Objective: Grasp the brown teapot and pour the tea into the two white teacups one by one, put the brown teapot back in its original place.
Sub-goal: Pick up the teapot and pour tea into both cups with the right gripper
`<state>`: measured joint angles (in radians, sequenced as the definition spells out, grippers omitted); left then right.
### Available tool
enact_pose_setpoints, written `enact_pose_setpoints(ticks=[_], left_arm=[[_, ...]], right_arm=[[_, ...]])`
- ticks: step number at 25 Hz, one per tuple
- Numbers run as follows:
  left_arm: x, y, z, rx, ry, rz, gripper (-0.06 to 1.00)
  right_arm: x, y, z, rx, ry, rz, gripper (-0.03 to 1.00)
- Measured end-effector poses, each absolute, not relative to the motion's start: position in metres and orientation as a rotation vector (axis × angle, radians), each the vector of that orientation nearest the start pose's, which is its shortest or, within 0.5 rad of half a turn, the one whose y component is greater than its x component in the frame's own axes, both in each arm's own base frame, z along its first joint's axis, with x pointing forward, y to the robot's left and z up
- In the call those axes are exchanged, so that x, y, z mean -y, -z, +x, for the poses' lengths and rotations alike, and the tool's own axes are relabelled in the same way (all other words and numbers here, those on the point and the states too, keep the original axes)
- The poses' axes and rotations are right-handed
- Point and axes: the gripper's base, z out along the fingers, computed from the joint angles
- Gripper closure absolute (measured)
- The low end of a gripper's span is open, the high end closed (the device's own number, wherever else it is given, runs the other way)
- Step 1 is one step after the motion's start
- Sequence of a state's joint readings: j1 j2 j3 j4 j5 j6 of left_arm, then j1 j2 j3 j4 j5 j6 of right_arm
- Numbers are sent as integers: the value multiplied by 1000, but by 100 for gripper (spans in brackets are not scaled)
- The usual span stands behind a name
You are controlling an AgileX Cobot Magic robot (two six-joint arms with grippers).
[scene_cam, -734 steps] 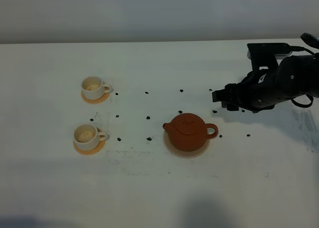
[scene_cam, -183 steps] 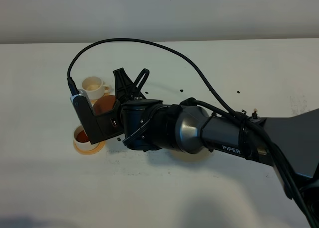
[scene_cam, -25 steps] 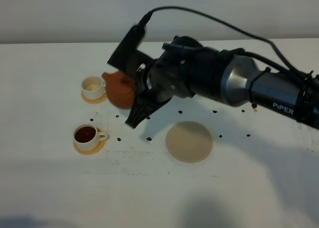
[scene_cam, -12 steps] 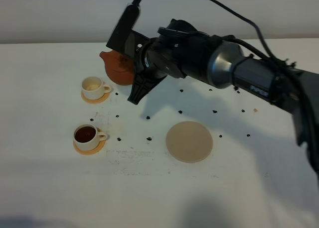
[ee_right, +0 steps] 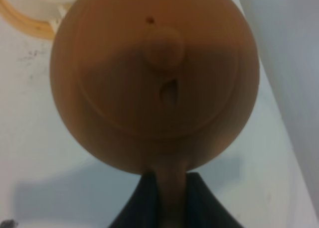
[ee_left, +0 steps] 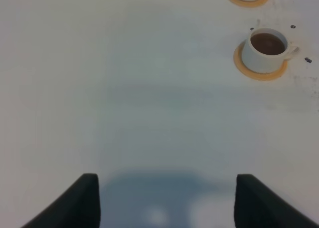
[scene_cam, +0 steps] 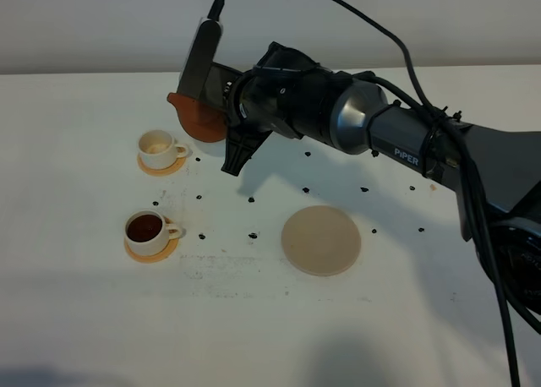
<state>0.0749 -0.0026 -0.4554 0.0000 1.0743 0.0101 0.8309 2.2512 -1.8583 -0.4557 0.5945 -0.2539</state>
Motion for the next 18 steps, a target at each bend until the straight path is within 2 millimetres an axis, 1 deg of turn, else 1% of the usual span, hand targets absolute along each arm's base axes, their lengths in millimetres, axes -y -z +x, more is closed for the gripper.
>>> enact_pose_setpoints(ticks=[5, 12, 18], left_arm=[[0, -264, -1, -2099, -51, -68, 40], [0, -264, -1, -2099, -51, -68, 40], [0, -264, -1, -2099, -51, -68, 40]], right_arm=[[-368, -193, 360, -1791, 245, -1560, 87], [-370, -177, 366, -1718, 330, -1626, 87], [-373, -168, 369, -1653, 361, -1658, 87]])
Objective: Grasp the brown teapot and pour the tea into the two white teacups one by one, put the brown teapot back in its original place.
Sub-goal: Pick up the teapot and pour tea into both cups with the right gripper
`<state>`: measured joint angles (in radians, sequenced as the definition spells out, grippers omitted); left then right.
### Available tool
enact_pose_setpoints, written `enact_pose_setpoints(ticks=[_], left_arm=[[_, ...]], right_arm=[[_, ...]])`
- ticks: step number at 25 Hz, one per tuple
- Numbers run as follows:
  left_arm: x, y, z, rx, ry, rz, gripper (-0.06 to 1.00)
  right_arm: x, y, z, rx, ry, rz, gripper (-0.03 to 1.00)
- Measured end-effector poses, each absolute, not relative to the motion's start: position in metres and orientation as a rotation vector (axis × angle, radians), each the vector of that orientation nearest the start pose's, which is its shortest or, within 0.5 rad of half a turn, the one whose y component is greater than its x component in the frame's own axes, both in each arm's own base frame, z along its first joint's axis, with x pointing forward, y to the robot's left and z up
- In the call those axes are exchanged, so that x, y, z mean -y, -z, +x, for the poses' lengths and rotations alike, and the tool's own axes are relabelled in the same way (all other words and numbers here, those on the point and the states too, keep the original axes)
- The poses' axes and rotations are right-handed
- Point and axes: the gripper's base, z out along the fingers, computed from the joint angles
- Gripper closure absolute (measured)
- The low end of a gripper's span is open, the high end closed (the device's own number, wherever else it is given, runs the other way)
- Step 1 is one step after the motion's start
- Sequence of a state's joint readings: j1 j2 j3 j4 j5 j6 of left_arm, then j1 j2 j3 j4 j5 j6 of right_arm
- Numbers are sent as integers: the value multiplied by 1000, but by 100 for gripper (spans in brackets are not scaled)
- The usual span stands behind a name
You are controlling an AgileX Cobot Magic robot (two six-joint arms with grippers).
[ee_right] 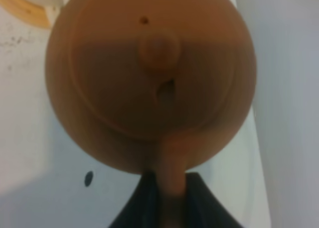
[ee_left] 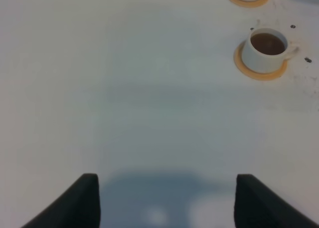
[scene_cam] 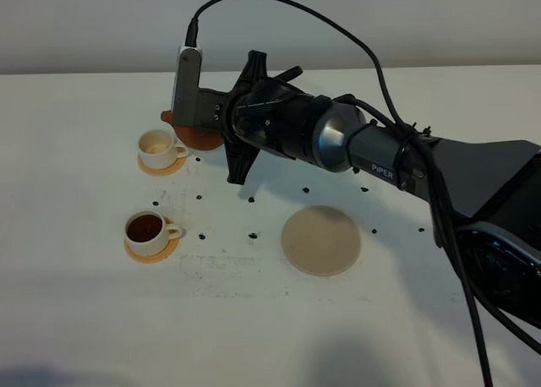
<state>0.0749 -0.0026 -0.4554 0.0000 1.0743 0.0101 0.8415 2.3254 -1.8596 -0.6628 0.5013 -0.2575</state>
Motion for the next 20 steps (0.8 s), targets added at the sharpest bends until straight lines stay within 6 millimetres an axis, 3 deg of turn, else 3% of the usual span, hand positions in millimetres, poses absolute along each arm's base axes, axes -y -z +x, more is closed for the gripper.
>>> enact_pose_setpoints(ticks=[11, 20], left_arm=[[0, -264, -1, -2099, -51, -68, 40], [0, -264, -1, -2099, -51, -68, 40]], right_arm=[[-377, -168, 372, -1575, 355, -1664, 87], [-367, -170, 385, -1532, 390, -1657, 87]])
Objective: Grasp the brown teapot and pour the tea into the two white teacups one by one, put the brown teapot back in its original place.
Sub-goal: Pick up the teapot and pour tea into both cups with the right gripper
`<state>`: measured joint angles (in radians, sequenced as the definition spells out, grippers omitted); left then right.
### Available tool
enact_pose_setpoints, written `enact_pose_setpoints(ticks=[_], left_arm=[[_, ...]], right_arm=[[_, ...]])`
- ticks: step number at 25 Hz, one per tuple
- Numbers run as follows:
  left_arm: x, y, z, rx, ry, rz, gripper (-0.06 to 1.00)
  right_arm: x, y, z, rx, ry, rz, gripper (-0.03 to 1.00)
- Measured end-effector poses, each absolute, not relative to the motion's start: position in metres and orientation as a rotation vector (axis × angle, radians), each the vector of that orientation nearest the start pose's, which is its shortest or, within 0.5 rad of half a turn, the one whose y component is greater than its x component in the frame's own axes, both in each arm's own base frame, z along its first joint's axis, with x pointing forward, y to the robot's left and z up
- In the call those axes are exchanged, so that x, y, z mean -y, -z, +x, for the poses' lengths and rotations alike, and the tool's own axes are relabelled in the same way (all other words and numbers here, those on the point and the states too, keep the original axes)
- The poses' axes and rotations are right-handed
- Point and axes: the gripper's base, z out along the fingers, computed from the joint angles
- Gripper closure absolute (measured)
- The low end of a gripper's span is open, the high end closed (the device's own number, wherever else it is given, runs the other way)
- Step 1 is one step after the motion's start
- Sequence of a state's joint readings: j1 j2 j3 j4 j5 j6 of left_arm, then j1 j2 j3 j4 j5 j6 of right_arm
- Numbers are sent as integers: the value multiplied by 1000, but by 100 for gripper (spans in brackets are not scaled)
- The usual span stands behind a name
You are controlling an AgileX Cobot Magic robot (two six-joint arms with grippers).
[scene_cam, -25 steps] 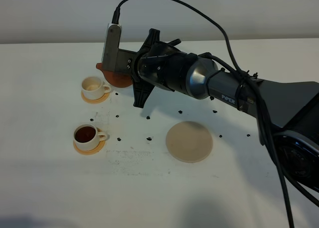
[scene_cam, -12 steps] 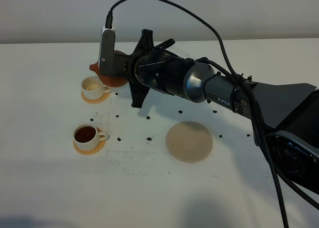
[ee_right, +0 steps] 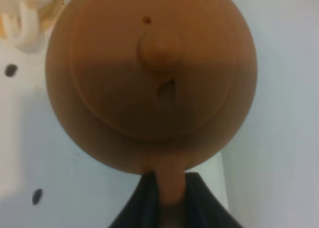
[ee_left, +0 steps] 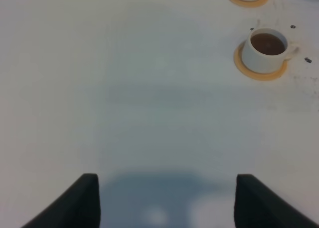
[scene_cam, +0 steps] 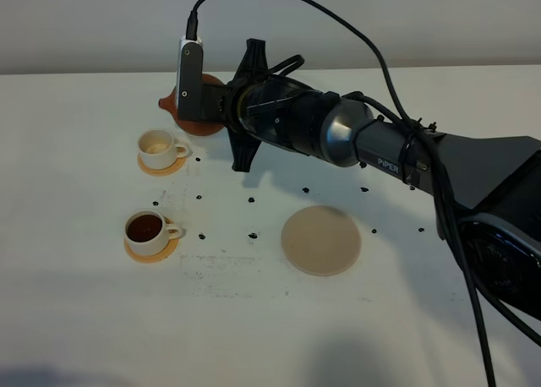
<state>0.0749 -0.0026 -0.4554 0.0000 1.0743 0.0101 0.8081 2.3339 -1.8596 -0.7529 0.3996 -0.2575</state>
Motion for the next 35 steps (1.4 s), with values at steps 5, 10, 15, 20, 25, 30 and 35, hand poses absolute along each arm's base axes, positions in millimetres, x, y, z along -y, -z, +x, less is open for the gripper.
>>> enact_pose_setpoints(ticks=[5, 10, 15, 20, 25, 30, 35], left_arm=[[0, -264, -1, -2099, -51, -68, 40], [0, -264, -1, -2099, -51, -68, 40], [0, -264, -1, -2099, -51, -68, 40], [0, -264, -1, -2099, -51, -68, 40], [0, -264, -1, -2099, -51, -68, 40], [0, -264, -1, -2099, -51, -68, 40], [0, -264, -1, -2099, -51, -68, 40]], right_arm=[[-368, -161, 386, -1530, 393, -1674, 87], [-368, -153, 387, -1526, 409, -1696, 87], [-370, -154, 386, -1490, 431, -1715, 87], [-374, -155, 383, -1447, 454, -1737, 87], [-377, -156, 381, -1395, 487, -1764, 87], [-377, -157, 382, -1349, 528, -1785, 87], [-377, -158, 383, -1317, 557, -1800, 87]])
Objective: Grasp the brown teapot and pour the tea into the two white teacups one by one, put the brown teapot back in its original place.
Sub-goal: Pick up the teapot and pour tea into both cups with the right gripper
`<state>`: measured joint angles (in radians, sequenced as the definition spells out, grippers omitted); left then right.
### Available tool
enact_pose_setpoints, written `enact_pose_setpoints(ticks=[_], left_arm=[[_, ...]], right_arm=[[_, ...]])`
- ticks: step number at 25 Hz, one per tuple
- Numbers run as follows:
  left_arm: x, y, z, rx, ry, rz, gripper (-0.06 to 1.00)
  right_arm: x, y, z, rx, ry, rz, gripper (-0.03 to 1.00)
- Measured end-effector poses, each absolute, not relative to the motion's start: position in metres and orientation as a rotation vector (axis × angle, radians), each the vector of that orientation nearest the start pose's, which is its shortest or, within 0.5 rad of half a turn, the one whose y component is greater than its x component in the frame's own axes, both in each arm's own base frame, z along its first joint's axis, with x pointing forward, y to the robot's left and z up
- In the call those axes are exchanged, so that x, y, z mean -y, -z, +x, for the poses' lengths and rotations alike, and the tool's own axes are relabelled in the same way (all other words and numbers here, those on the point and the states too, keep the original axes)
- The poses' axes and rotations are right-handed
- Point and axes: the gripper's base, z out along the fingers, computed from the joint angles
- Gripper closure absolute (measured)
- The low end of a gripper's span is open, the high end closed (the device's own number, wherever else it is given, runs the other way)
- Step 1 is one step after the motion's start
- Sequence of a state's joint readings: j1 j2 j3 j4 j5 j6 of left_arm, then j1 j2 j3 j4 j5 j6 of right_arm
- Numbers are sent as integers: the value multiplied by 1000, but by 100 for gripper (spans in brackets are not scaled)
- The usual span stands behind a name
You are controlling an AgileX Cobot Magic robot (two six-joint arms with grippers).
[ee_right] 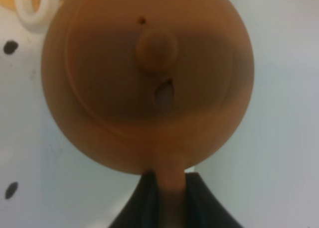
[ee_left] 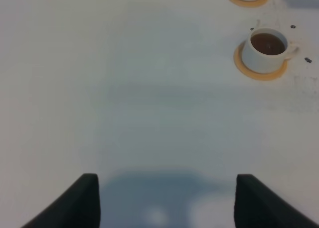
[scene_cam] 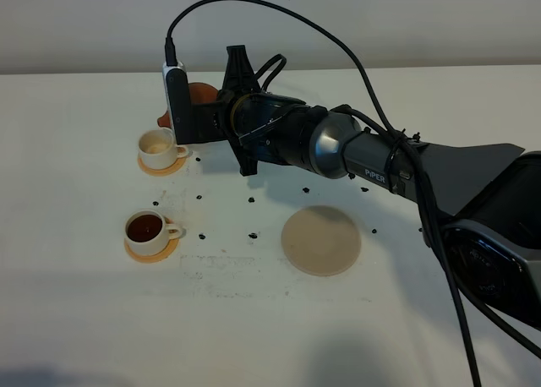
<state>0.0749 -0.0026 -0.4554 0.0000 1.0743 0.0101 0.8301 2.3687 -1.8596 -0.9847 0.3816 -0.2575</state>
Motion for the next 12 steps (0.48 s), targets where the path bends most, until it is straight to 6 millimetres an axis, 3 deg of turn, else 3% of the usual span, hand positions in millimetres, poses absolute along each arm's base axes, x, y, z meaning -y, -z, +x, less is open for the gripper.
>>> enact_pose_setpoints(ticks=[12], left_arm=[[0, -264, -1, -2099, -51, -68, 40]], right_arm=[[-377, -151, 385, -1257, 612, -1843, 87]])
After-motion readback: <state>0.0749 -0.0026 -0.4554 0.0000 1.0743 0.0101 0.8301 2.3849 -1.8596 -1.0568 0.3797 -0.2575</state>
